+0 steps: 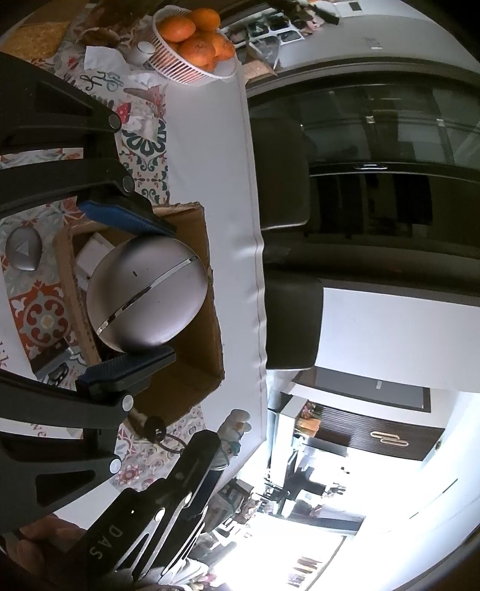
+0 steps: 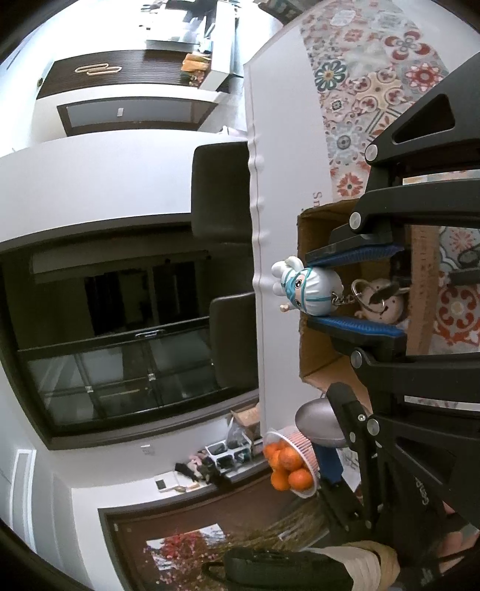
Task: Organize rigid objects
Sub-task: 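Carry the silver device and figurine keychain with both tools over the box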
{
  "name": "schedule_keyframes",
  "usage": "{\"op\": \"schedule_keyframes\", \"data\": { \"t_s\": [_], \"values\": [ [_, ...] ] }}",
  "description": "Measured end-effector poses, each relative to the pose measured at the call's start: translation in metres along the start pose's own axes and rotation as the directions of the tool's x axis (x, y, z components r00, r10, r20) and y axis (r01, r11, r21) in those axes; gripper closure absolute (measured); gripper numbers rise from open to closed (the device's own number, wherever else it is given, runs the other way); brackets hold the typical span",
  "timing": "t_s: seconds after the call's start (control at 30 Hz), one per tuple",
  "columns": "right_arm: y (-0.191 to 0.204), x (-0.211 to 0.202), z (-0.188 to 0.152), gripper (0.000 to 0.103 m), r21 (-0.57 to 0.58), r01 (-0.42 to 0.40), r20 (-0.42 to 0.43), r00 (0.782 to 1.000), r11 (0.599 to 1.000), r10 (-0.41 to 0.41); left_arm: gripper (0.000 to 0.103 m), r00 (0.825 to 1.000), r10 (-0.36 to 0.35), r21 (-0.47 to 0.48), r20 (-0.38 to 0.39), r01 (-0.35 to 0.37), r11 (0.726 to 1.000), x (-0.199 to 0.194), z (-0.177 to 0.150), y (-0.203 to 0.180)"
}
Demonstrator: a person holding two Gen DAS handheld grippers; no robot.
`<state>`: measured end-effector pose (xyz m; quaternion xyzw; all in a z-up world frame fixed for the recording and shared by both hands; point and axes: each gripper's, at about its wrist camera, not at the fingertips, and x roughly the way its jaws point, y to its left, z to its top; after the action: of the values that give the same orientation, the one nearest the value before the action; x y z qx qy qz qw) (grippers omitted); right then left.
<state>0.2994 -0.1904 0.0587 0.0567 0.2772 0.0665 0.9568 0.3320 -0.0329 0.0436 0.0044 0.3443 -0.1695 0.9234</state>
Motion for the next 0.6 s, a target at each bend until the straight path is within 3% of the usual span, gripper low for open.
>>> {"op": "schedule_keyframes", "data": {
  "t_s": [0.6],
  "values": [
    [-0.023,0.065,-0.012,0.075,0.049,-0.002,-0.178,0.984,0.999,0.011,0.044,0.986,0.040,0.011,-0.159,-0.038,0.999,0.061,-0.002,0.003]
  ]
}}
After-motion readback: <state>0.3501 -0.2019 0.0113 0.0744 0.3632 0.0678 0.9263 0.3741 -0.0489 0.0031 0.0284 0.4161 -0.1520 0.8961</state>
